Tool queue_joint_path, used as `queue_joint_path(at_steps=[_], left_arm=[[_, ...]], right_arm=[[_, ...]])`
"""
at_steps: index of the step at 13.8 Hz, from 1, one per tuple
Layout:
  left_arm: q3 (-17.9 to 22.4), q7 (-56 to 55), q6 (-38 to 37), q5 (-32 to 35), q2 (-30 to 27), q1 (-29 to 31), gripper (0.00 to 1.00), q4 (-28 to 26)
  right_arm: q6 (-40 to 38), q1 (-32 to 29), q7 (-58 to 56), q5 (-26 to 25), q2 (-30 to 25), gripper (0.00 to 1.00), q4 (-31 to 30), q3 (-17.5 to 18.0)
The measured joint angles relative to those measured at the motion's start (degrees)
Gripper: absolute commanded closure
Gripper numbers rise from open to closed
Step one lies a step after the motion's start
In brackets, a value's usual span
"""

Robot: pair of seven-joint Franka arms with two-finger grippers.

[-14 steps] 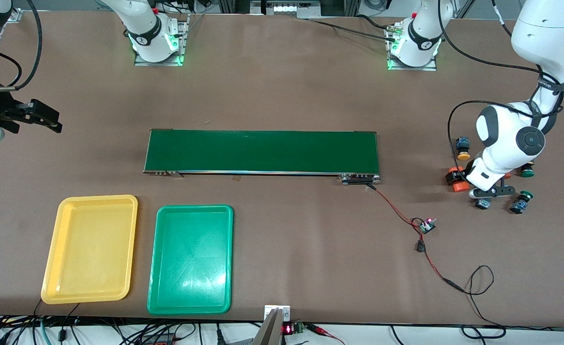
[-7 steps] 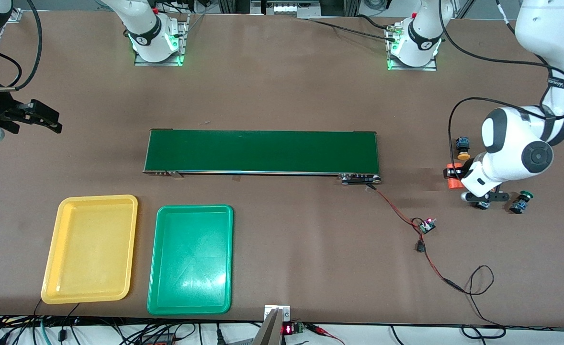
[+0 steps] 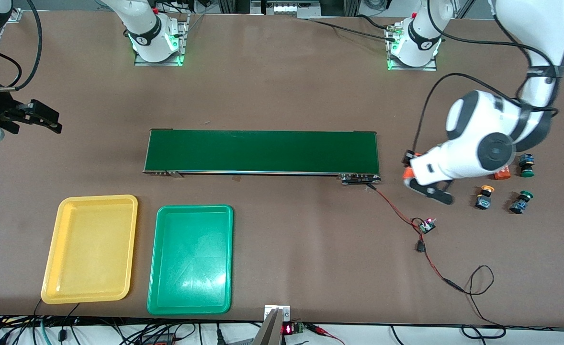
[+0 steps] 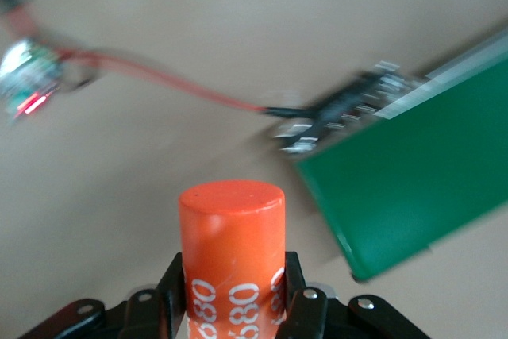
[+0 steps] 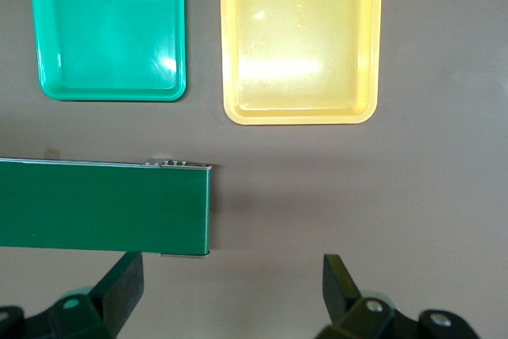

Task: Sort buttons by color to trays
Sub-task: 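Carry the battery with the left gripper onto the green belt, release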

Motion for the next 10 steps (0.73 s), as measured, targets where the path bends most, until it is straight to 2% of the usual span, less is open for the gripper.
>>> queue_joint_path(at_steps=[3,6,10], left_arm=[[-6.57,11.98,0.14,-0.01,1.51,-0.35,0.81,-0.07],[-11.83,17.18,3.16,-0.01,2.7,-0.79,0.84,-0.58],[-13.13,30.97,15.67,-0.01,3.92,-2.65,0.85,-7.3]], right_arm=[[0.0,0.0,0.0,0.0,-0.11,0.0,0.0,0.0],[0.0,0.0,0.0,0.0,-0.2,0.0,0.0,-0.01],[0.11,0.02,0.0,0.0,-0.2,0.0,0.01,0.02]])
